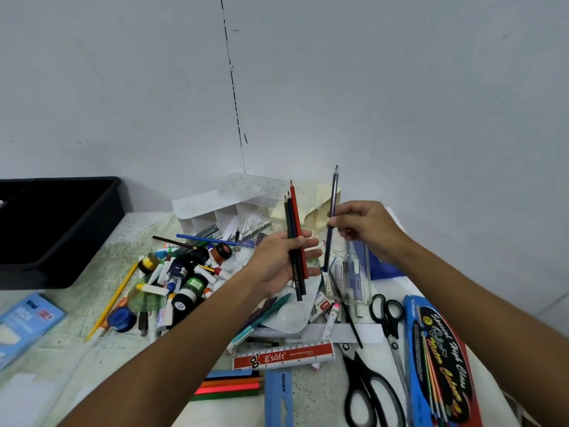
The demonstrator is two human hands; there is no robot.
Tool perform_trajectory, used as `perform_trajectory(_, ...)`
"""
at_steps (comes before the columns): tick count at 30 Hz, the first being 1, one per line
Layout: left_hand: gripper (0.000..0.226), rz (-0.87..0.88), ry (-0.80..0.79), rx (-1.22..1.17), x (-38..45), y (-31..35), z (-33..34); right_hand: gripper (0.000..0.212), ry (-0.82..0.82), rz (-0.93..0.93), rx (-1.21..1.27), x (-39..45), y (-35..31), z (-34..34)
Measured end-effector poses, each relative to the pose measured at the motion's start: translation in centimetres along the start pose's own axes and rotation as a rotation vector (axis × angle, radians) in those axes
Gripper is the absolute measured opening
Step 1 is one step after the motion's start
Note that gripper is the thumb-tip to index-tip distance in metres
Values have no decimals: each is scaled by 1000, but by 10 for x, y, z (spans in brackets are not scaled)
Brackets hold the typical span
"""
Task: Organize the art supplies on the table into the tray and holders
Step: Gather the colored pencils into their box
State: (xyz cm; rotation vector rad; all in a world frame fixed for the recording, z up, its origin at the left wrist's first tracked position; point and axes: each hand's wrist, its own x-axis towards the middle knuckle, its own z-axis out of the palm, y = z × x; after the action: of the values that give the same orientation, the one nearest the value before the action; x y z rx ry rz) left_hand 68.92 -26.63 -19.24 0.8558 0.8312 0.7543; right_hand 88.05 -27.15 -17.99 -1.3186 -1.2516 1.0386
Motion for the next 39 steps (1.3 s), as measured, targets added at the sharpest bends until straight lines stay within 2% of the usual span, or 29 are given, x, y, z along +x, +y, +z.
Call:
perform_trajectory(4,27,-4,-65,23,-4,0,-1,8,-28,143,19,-9,-6,31)
perform_trajectory(10,22,28,-115,0,-18,3,-16,8,48,188,90,-16,-5,65)
perform_trajectory(12,22,47,-107,25,-25,4,-26,15,49,190,142,-18,-6,78)
perform_trajectory(14,23,54,-111,45,-32,6,-35,24,-26,237,245,-20,-8,87)
perform_trajectory(17,18,28,-181,90,-51,11,-52,37,-244,301,417,-22,-15,103)
perform_trajectory(21,18,-23,-264,145,-75,13,-77,35,-376,320,574,-25,-19,134)
perform_trajectory(23,21,-25,-227,136,-83,14,-88,26,-362,295,627,-28,-25,146)
perform_trajectory(26,40,-10,-55,126,-96,13,-122,20,-252,208,705,-33,-41,168)
perform_trajectory(29,59,10,113,-172,-107,8,-150,18,-157,103,781,-41,-53,190)
perform_trajectory(31,64,60,140,-349,-113,8,-157,18,-138,73,811,-51,-55,208)
perform_trajectory(33,68,96,125,-430,-115,9,-157,21,-124,74,813,-63,-52,230)
perform_trajectory(36,69,104,105,-382,-119,10,-157,22,-90,73,803,-78,-47,256)
perform_trajectory(39,68,68,73,-180,-128,10,-164,20,-90,53,784,-82,-50,261)
